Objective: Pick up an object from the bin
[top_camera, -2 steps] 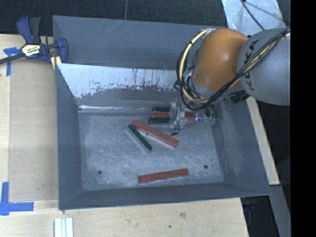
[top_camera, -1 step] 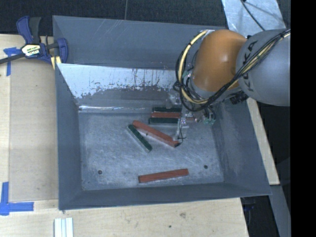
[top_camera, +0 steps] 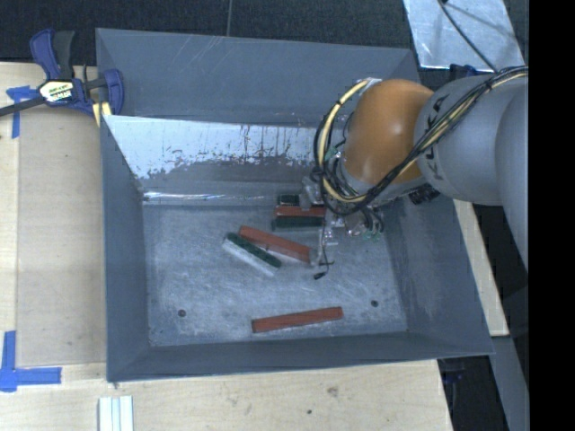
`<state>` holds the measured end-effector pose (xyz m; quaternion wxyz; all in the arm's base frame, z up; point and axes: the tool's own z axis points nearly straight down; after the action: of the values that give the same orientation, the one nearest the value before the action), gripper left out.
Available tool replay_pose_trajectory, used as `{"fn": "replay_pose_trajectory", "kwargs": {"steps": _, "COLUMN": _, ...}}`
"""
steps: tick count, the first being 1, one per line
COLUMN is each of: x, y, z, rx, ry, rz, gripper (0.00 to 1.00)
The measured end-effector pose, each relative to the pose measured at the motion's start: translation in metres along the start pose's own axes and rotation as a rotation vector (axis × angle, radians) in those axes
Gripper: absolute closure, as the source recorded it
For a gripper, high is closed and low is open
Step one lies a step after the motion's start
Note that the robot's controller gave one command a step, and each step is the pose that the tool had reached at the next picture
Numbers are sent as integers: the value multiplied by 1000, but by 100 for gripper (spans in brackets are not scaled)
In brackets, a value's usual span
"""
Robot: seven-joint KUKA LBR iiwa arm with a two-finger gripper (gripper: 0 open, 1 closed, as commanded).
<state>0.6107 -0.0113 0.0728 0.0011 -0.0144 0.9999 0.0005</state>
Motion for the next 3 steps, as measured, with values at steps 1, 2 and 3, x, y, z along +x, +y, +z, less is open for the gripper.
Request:
{"fn": "replay_pose_trajectory", "kwargs": {"steps": 1, "x": -2, "y": 70, "z": -11, "rx": -1, "ry": -6, "rz": -351, "gripper": 0}}
{"fn": "replay_pose_trajectory", "kwargs": {"steps": 2, "x": -2, "y": 67, "z": -10, "rx": 1, "ry": -4, "rz": -345, "gripper": 100}}
{"fn": "replay_pose_trajectory", "kwargs": {"steps": 3, "x": -2, "y": 67, "z": -10, "rx": 0, "ry": -4, "rz": -344, "gripper": 0}}
